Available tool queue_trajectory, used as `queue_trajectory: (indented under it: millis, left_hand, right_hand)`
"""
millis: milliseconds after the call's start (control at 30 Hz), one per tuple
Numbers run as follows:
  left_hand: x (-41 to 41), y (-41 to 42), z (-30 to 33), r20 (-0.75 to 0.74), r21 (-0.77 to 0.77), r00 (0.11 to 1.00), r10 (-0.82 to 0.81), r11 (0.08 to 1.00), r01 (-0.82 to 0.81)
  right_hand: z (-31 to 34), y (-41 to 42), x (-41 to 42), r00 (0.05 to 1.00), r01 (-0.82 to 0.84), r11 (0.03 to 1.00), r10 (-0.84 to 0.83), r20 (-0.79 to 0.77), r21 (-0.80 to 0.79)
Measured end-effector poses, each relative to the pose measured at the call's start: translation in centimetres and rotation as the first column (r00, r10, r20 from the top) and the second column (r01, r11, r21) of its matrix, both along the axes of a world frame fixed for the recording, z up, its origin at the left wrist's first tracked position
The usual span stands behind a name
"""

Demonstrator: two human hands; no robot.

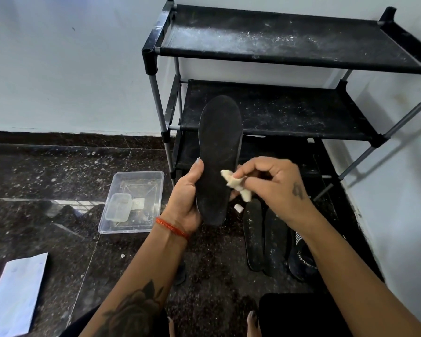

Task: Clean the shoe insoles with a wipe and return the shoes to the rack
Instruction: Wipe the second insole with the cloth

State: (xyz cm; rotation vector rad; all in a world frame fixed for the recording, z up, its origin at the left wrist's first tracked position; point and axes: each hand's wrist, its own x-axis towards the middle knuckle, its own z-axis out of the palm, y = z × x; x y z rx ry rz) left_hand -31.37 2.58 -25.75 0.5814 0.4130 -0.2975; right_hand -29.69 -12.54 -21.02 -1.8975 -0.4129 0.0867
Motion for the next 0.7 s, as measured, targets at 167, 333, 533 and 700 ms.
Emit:
queue_trajectory:
  millis: [167,333,533,700]
  left_hand:
    - [-0.1,0.0,0.0,-0.004,0.034,1.0,-0.031,0.999,0.031]
    - [-0.4,0.0,0.2,0.012,0.035,0.999,-0.032,0.999,0.032]
    - [0.0,0.4,-0.1,0.02,0.007,1.0,0.009,1.0,-0.009]
    - [-0.2,-0.2,0.4,0.034,0.047,0.999,-0.009,0.999,0.007]
  right_hand:
    - [-1.3,2.0,-1.2,0.974,-0.206,0.951,0.222,0.045,-0.232]
    - [-0.9,2.2,-1.5,0.918,-0.396,0.903,0.394,-0.046,-0.169]
    - [-0.6,0.1,-0.3,0.963,-0.26,0.912,0.269,-0.016,-0.318]
    - [-1.1,0.6,-0.2,0.99,-0.067,0.99,0.082,0.118,-0.123]
